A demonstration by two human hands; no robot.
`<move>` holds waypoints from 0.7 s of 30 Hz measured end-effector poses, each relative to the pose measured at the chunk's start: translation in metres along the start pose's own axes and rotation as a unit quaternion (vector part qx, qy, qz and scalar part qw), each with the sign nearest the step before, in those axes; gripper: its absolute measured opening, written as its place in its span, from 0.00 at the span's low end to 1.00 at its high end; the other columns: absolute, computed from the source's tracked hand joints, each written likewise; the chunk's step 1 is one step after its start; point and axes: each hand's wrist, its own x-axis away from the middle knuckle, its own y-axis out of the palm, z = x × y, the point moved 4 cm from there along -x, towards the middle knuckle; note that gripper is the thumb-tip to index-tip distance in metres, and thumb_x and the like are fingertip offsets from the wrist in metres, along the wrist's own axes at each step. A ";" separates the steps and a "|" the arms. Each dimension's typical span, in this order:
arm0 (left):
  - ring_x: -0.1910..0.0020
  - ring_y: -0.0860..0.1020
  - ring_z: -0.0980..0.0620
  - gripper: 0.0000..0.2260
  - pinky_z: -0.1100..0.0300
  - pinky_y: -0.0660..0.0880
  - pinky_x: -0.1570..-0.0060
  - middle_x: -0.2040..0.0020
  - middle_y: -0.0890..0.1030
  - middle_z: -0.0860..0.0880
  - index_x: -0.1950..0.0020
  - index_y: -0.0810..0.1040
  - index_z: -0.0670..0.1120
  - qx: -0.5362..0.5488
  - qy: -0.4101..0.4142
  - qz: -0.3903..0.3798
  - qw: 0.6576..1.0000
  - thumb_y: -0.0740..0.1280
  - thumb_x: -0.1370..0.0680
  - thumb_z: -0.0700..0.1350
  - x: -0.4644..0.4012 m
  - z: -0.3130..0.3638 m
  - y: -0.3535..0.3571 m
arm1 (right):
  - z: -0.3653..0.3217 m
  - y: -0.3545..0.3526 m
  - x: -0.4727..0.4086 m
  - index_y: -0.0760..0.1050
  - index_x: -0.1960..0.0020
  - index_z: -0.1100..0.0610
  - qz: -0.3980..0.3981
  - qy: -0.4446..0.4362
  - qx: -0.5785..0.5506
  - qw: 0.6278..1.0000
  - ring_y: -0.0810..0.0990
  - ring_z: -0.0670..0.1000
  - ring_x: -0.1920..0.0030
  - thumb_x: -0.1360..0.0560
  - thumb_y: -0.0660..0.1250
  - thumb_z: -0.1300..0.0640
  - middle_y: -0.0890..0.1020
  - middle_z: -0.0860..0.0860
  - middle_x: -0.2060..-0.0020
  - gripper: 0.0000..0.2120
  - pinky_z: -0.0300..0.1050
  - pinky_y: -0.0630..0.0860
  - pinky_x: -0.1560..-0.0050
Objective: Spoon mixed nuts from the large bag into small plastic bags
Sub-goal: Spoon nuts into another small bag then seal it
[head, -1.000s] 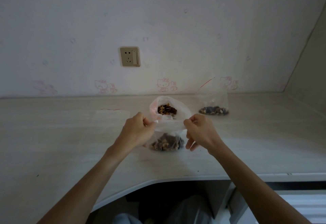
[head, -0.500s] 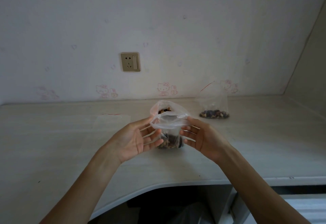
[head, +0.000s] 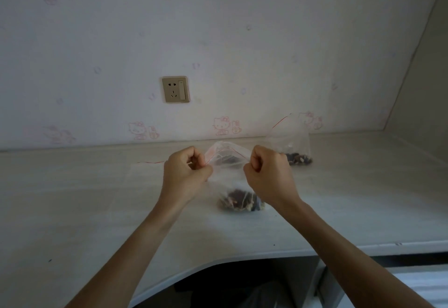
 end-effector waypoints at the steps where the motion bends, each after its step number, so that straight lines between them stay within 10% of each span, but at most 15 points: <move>1: 0.73 0.69 0.58 0.18 0.67 0.67 0.70 0.73 0.73 0.54 0.70 0.70 0.48 -0.055 0.055 0.013 0.997 0.71 0.33 0.28 -0.001 0.008 0.001 | -0.001 0.001 -0.003 0.61 0.70 0.53 0.000 0.020 -0.005 1.000 0.63 0.46 0.75 0.31 0.65 0.72 0.66 0.47 0.77 0.20 0.45 0.64 0.72; 12: 0.69 0.77 0.57 0.10 0.61 0.70 0.66 0.70 0.78 0.54 0.62 0.75 0.52 -0.196 0.099 -0.024 0.975 0.72 0.30 0.37 -0.023 0.046 0.014 | -0.022 -0.002 -0.023 0.71 0.54 0.55 -0.073 0.033 0.014 0.997 0.72 0.46 0.71 0.29 0.69 0.64 0.75 0.46 0.71 0.09 0.43 0.71 0.68; 21: 0.66 0.87 0.51 0.08 0.60 0.81 0.70 0.48 0.81 0.49 0.51 0.79 0.45 -0.039 -0.011 -0.092 0.995 0.76 0.24 0.36 -0.031 0.050 -0.011 | -0.033 -0.031 -0.031 0.81 0.44 0.55 -0.142 -0.117 0.099 0.978 0.82 0.48 0.52 0.22 0.64 0.68 0.83 0.47 0.50 0.13 0.46 0.81 0.50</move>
